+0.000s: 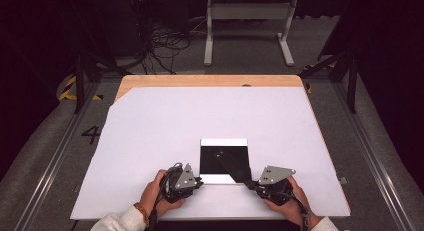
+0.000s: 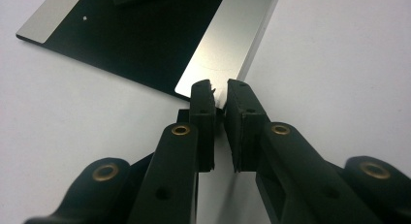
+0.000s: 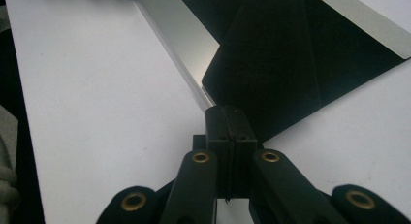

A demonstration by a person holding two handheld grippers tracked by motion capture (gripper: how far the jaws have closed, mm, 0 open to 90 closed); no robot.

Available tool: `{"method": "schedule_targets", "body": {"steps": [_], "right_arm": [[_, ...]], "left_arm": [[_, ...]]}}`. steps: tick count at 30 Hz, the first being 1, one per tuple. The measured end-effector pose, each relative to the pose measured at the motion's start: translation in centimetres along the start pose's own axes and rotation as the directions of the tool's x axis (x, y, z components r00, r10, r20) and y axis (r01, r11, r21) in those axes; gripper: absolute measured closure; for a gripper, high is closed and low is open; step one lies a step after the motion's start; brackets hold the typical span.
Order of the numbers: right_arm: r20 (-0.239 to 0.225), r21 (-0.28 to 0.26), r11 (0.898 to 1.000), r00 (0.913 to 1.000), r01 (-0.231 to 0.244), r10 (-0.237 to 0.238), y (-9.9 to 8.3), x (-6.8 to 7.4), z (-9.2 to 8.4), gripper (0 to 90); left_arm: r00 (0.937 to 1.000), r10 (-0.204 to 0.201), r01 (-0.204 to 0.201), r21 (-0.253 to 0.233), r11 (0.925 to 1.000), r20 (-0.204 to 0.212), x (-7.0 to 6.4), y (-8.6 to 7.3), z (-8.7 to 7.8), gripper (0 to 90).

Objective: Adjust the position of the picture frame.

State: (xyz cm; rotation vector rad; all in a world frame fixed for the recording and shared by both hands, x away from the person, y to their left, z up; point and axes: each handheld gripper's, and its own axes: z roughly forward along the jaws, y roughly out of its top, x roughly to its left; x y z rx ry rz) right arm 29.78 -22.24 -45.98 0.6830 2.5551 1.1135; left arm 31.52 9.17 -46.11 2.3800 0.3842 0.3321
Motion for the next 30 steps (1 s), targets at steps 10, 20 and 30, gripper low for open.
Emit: {"method": "schedule_targets", "body": {"steps": [10, 20, 30], "right_arm": [[0.015, 0.003, 1.000, 0.9999, 0.000, 0.000, 0.2, -0.4, 0.2, 90.0], [0.028, 0.001, 1.000, 0.9996, -0.002, 0.002, 0.3, -0.7, 0.3, 90.0], [0.032, 0.000, 1.000, 0.9994, -0.009, 0.009, 0.3, -0.9, 0.4, 90.0]], "left_arm": [[0.9999, -0.017, 0.017, -0.011, 0.9998, 0.002, 0.8, 0.1, 0.4, 82.1], [0.9996, -0.026, 0.027, -0.021, 0.9994, 0.006, 1.1, 0.2, 0.6, 82.1], [0.9994, -0.034, 0.034, -0.025, 0.9991, 0.006, 1.3, 0.3, 0.7, 82.0]]}}
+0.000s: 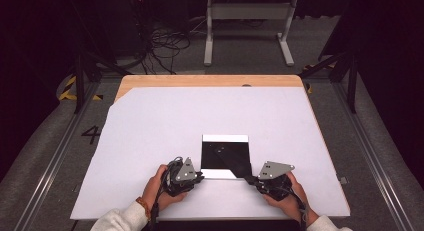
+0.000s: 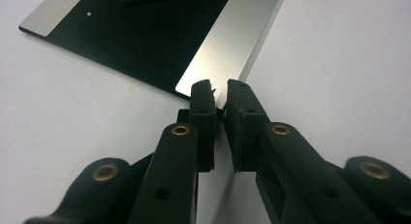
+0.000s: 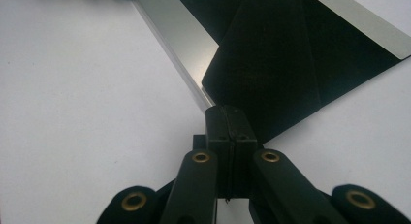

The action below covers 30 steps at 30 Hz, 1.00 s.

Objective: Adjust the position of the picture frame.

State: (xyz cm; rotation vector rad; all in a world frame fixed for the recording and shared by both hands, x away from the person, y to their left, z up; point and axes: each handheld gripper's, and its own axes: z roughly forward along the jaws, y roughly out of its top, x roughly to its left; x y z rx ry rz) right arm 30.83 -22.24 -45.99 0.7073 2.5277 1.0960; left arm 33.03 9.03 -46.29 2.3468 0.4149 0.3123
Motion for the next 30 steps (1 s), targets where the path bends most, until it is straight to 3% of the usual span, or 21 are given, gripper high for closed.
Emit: {"method": "schedule_targets", "body": {"steps": [11, 17, 22, 25, 30], "right_arm": [[0.001, 0.004, 1.000, 1.0000, -0.006, 0.006, 0.1, -0.2, 0.0, 90.0], [0.013, -0.011, 1.000, 0.9995, -0.027, 0.027, 0.0, -0.7, -1.5, 90.0], [0.039, 0.040, 0.999, 0.9988, -0.032, 0.031, -0.2, -1.3, -2.3, 90.0], [0.038, 0.067, 0.997, 0.9986, -0.038, 0.036, -0.3, -1.6, -2.2, 90.0], [0.019, 0.092, 0.995, 0.9993, -0.033, 0.032, -0.4, -1.5, -1.8, 90.0]], "left_arm": [[0.9998, -0.019, 0.019, -0.012, 0.9997, 0.002, 0.3, -0.2, -0.2, 80.9], [0.9977, -0.059, 0.057, -0.049, 0.9972, -0.032, 1.3, -1.0, -1.4, 82.9], [0.9977, -0.062, 0.061, -0.052, 0.9968, -0.025, 1.6, -1.3, -1.8, 84.9], [0.9985, -0.056, 0.055, -0.042, 0.9976, 0.000, 1.7, -1.3, -1.6, 83.9], [0.9983, -0.057, 0.057, -0.049, 0.9971, 0.003, 1.9, -1.5, -1.7, 82.6]]}}
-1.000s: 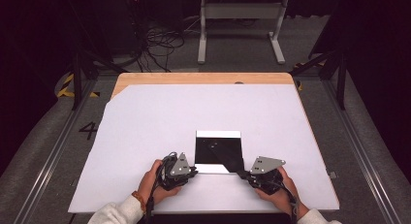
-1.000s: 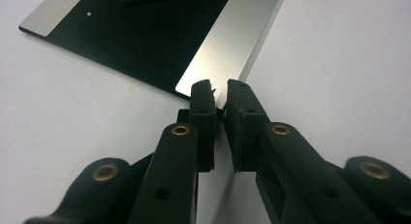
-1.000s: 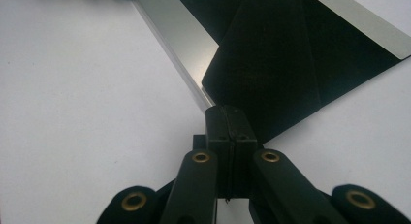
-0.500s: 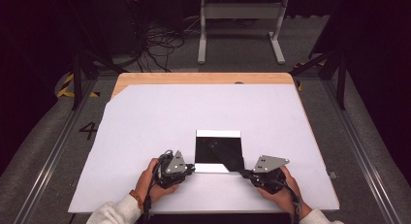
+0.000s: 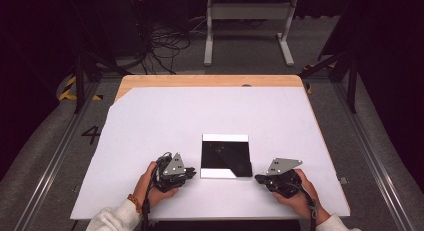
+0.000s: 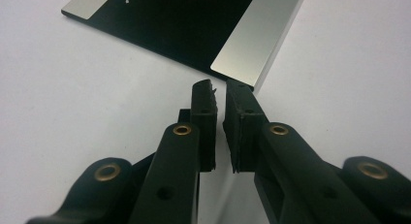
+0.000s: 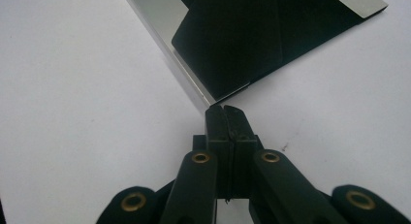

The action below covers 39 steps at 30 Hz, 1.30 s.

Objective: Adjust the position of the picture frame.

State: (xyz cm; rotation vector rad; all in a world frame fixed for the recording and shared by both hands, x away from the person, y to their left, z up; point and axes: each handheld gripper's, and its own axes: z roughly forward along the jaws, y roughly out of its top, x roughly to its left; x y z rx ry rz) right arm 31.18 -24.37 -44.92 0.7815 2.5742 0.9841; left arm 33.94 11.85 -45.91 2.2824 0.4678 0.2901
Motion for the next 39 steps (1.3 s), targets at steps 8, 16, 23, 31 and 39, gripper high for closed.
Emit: {"method": "schedule_targets", "body": {"steps": [8, 16, 23, 31, 39], "right_arm": [[-0.020, -0.004, 1.000, 0.9998, -0.007, 0.007, 0.33, 0.14, 0.36, 90.0], [-0.019, 0.007, 1.000, 0.9997, -0.013, 0.013, 0.48, -0.11, 0.02, 90.0], [-0.024, 0.032, 0.999, 0.9996, -0.013, 0.014, 0.53, -0.25, 0.27, 90.0], [-0.048, 0.035, 0.999, 0.9989, 0.000, 0.001, 0.81, -0.34, 0.47, 88.9], [-0.061, 0.013, 1.000, 0.9980, -0.016, 0.016, 1.06, -0.43, 0.26, 89.1]], "left_arm": [[1.0000, 0.006, -0.006, 0.006, 1.0000, -0.005, -0.06, -0.01, -0.03, 81.0], [0.9999, 0.009, -0.009, 0.012, 0.9999, -0.004, -0.03, -0.05, 0.04, 79.0], [0.9998, 0.003, -0.003, 0.005, 1.0000, 0.020, -0.16, 0.02, 0.22, 78.1], [0.9996, -0.004, 0.004, 0.003, 1.0000, 0.029, -0.21, 0.02, 0.40, 77.0], [0.9998, -0.004, 0.004, 0.000, 1.0000, 0.020, -0.14, 0.02, 0.18, 76.1]]}}
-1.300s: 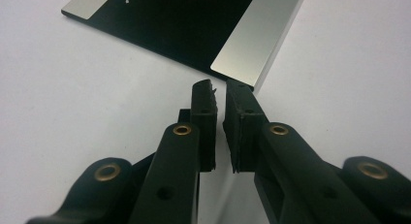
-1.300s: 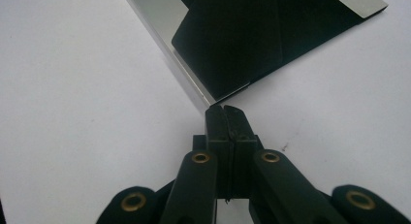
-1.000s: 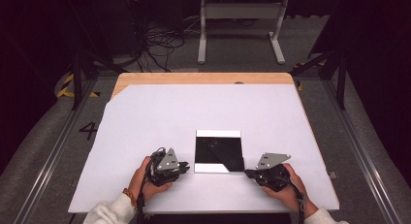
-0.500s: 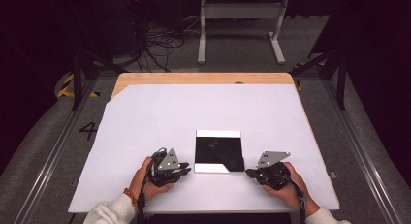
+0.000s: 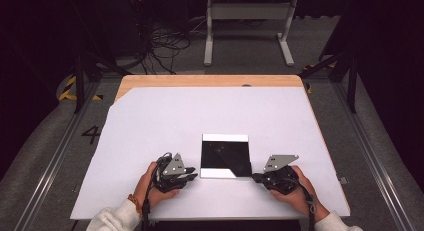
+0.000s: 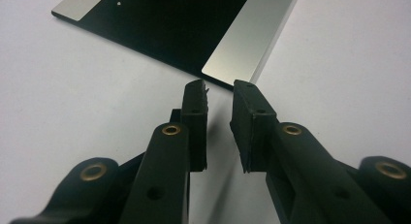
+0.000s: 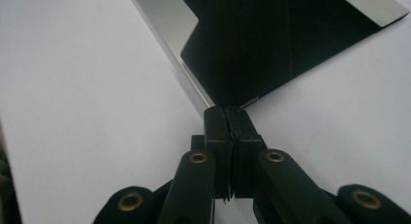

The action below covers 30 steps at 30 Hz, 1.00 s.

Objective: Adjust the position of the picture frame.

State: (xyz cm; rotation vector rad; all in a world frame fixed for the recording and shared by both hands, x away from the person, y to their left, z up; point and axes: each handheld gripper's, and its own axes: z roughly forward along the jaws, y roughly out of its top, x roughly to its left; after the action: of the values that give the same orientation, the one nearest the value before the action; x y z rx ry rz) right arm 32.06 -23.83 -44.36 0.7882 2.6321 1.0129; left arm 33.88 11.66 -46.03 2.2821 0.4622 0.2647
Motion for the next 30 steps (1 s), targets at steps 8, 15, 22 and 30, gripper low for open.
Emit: {"method": "schedule_targets", "body": {"steps": [8, 15, 22, 30], "right_arm": [[0.017, 0.008, 1.000, 0.9998, 0.009, -0.009, 0.09, 0.02, -0.13, 90.0], [-0.001, 0.063, 0.998, 1.0000, 0.006, -0.006, 0.19, 0.15, 0.18, 90.0], [0.004, 0.064, 0.998, 1.0000, 0.008, -0.009, 0.34, 0.18, 0.30, 90.0], [0.021, 0.022, 1.000, 0.9998, 0.000, 0.000, 0.30, 0.28, 0.07, 89.6]], "left_arm": [[1.0000, -0.006, 0.006, -0.002, 1.0000, -0.005, -0.02, -0.09, -0.16, 75.3], [1.0000, 0.002, -0.002, 0.003, 1.0000, -0.002, -0.06, -0.04, -0.07, 75.7], [1.0000, 0.003, -0.003, 0.005, 1.0000, 0.006, -0.13, -0.01, 0.06, 75.6], [1.0000, 0.004, -0.004, 0.000, 1.0000, 0.000, -0.06, -0.04, -0.09, 75.9]]}}
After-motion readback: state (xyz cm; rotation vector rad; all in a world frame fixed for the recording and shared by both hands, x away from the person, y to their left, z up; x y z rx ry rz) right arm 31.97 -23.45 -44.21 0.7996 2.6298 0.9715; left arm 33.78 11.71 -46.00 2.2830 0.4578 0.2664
